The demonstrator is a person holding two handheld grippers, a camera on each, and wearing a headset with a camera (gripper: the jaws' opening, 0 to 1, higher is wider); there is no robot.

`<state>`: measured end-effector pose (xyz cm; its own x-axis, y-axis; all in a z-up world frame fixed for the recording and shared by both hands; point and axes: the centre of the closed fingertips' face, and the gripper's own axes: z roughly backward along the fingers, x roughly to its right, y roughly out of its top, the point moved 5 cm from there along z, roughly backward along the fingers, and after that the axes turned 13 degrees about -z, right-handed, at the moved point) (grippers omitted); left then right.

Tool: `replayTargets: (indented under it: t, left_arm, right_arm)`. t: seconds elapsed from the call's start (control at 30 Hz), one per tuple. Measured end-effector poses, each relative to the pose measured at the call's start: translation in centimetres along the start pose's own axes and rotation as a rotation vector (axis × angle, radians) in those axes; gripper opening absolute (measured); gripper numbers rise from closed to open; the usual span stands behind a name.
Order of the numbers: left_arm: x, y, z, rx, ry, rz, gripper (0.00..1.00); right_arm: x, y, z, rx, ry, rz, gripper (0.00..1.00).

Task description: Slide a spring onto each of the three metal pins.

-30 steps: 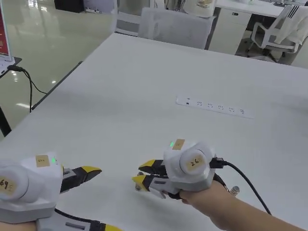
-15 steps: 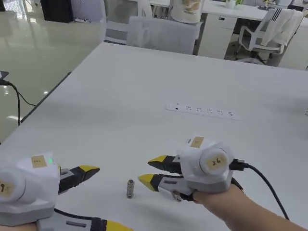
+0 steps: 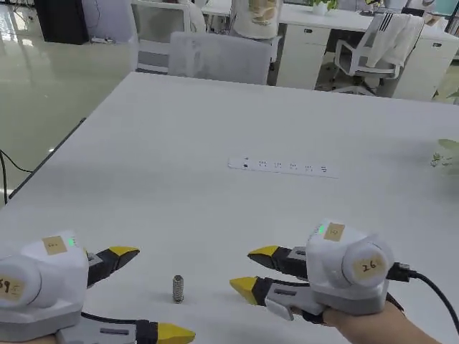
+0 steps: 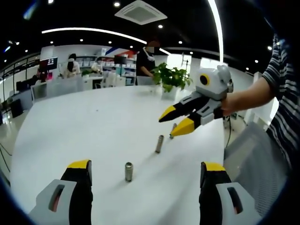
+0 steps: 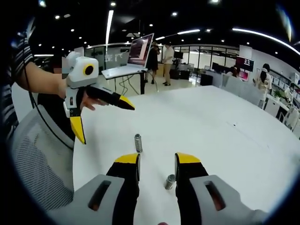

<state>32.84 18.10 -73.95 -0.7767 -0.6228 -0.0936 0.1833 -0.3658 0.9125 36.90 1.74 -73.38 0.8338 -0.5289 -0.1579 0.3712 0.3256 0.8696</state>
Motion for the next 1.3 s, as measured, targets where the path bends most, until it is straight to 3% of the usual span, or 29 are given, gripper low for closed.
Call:
replayTargets:
  t: [0.57,0.83,1.17,1.3]
  left_arm:
    - [0.7,-0.2,0.0,-0.009,0.031,0.008,0.93]
    - [1.1,0.2,0.3,0.000,0.048,0.013,0.93]
    - [1.7,0.0,1.0,0.011,0.068,0.020,0.96]
    - [1.8,-0.4,1.5,0.014,0.078,0.037,0.97]
  right_arm:
    - [2.3,-2.5,5.3,0.021,-0.091,-0.054,0.33]
    - [3.3,-4.4,7.7,0.035,-0.150,-0.115,0.44]
    - [3.6,-6.6,9.8,0.043,-0.192,-0.195,0.61]
    - [3.8,-7.5,10.7,0.056,-0.232,-0.216,0.71]
